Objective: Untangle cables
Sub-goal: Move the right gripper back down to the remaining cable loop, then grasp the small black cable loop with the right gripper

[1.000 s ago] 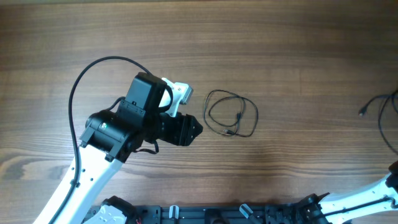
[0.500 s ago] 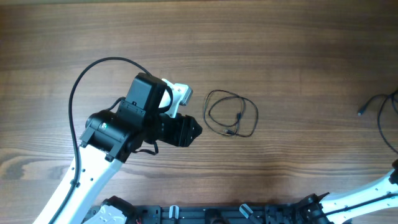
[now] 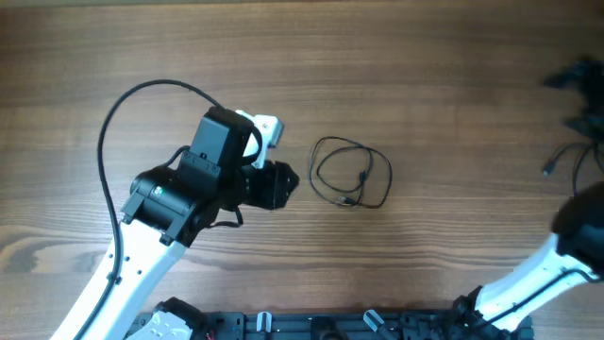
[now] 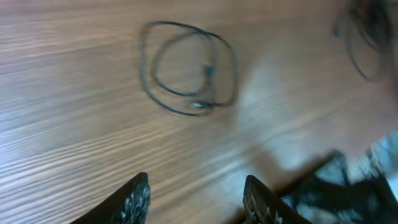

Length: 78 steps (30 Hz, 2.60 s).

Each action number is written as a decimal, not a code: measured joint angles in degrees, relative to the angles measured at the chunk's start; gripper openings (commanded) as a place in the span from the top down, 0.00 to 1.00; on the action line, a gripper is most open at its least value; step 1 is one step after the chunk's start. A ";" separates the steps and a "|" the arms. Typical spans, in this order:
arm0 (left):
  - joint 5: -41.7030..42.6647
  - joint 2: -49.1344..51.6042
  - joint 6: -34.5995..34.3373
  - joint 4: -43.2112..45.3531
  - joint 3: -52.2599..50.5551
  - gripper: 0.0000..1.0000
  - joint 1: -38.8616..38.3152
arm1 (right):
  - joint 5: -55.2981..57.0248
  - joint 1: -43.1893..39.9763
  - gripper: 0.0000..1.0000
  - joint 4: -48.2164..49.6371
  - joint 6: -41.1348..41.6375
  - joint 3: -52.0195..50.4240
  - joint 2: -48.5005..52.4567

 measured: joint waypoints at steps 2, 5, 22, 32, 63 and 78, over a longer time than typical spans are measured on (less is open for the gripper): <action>-3.87 0.02 -2.78 0.09 0.00 0.50 0.02 | -0.02 7.13 0.00 -2.19 -4.11 0.00 0.00; -8.44 0.04 -7.34 0.04 0.00 0.49 0.46 | 2.60 18.36 0.00 -5.42 -8.28 0.00 0.00; -12.68 0.11 -14.29 -9.94 0.00 0.37 3.93 | 17.11 58.58 0.00 -9.75 -11.76 -12.24 0.00; -17.05 0.11 -13.51 -9.68 0.00 0.35 4.33 | 19.65 69.40 0.00 4.76 -8.57 -24.55 0.00; -16.48 0.11 -12.13 -7.08 0.00 0.36 15.19 | 23.26 73.48 0.00 29.68 -3.13 -34.16 -0.02; -16.26 0.11 -12.13 -6.99 0.00 0.35 15.19 | 40.33 73.57 0.00 25.73 16.65 -34.16 -0.22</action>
